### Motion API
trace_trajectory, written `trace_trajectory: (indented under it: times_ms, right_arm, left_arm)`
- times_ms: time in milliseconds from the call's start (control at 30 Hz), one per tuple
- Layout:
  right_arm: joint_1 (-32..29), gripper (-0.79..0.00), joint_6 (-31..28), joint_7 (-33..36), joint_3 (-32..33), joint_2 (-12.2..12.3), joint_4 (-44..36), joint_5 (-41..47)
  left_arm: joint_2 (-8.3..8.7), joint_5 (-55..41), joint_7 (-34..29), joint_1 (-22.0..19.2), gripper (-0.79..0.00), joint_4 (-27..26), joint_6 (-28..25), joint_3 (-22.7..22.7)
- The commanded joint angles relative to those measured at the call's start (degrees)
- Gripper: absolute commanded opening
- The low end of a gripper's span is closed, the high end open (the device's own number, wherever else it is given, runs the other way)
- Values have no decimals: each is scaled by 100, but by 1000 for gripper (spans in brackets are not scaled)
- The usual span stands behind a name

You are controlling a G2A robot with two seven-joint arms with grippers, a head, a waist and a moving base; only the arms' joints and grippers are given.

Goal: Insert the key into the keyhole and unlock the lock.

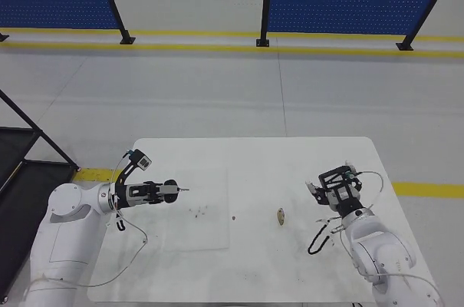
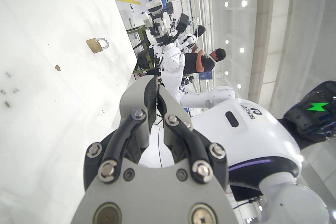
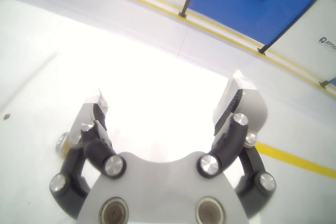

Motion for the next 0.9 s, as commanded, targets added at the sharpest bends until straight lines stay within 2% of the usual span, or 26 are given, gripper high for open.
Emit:
trace_trajectory:
  times_ms: [0, 267, 867]
  right_arm:
    - [140, 0, 82, 592, -327, -40, -37, 5]
    - [938, 0, 1109, 1910, -1432, -292, 128, -38]
    - [959, 0, 1127, 1932, -1449, -301, 132, 21]
  left_arm:
    - [0, 0, 0, 0, -785, 0, 0, 0]
    - [0, 0, 0, 0, -785, 0, 0, 0]
    - [0, 0, 0, 0, -785, 0, 0, 0]
